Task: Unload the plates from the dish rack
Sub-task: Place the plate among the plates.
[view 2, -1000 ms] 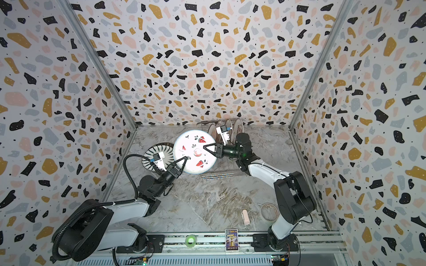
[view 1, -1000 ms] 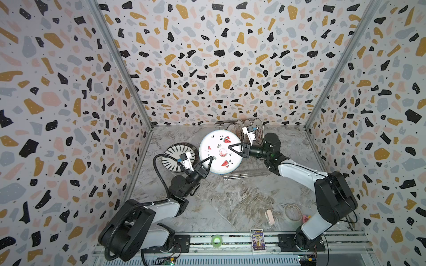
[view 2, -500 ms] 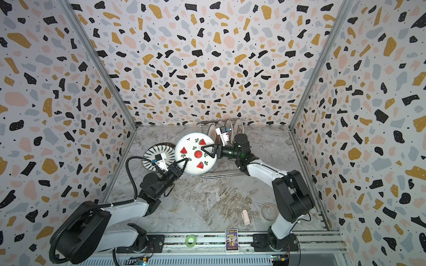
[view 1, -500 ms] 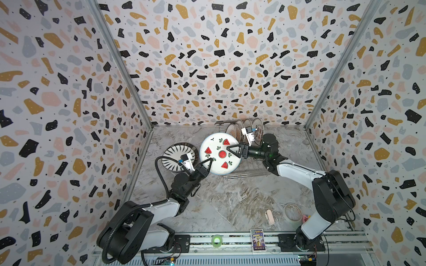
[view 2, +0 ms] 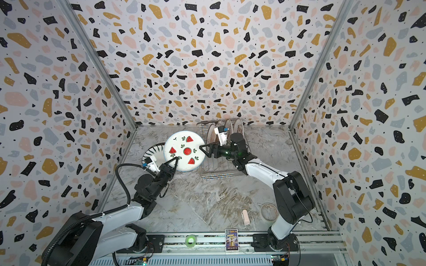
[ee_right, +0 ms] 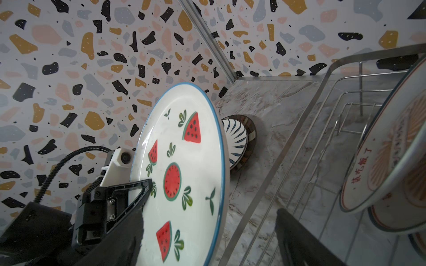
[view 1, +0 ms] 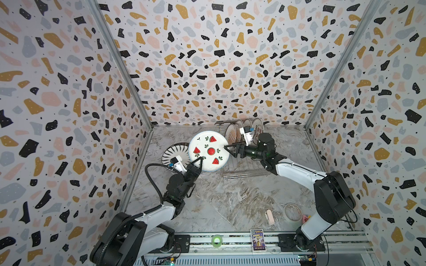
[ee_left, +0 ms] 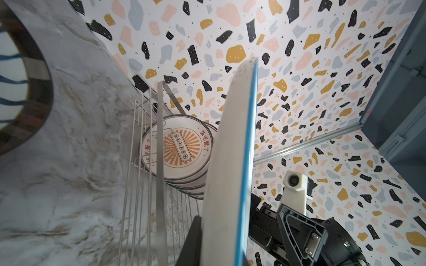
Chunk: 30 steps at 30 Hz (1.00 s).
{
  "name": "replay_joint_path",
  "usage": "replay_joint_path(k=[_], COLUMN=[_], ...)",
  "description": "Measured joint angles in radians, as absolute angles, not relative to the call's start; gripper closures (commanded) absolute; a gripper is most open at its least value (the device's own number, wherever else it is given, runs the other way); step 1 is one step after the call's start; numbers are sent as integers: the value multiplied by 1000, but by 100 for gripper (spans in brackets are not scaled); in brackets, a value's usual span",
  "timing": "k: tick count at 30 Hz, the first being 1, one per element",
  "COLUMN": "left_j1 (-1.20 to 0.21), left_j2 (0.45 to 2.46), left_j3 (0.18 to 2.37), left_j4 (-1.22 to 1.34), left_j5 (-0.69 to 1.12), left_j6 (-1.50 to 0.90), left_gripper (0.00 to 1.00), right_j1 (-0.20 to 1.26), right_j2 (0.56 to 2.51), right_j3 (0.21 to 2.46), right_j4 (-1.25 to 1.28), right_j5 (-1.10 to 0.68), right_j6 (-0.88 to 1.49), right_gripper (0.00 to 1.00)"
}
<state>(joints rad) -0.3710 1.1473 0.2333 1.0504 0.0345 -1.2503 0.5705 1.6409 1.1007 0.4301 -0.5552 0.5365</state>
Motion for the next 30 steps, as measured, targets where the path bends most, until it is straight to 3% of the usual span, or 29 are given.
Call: replay_joint_path(k=[9,17,30], left_j1=[-192,-59,31], left_j2=[1050,1016,1023], left_j3=[222,202,167], left_j4=[922,814,677], left_j5=[19,-4,-104], left_j6=[-1253,-1254,-1240], left_gripper=[100,100,100], right_j1=[731,772,849], right_j2=[1643,1737,1974], right_j3=[1224,1363,1565], right_j4=[288,252,160], right_j5=[-268,-200,-176], right_j6=[393,343,292], right_gripper=[1,1,1])
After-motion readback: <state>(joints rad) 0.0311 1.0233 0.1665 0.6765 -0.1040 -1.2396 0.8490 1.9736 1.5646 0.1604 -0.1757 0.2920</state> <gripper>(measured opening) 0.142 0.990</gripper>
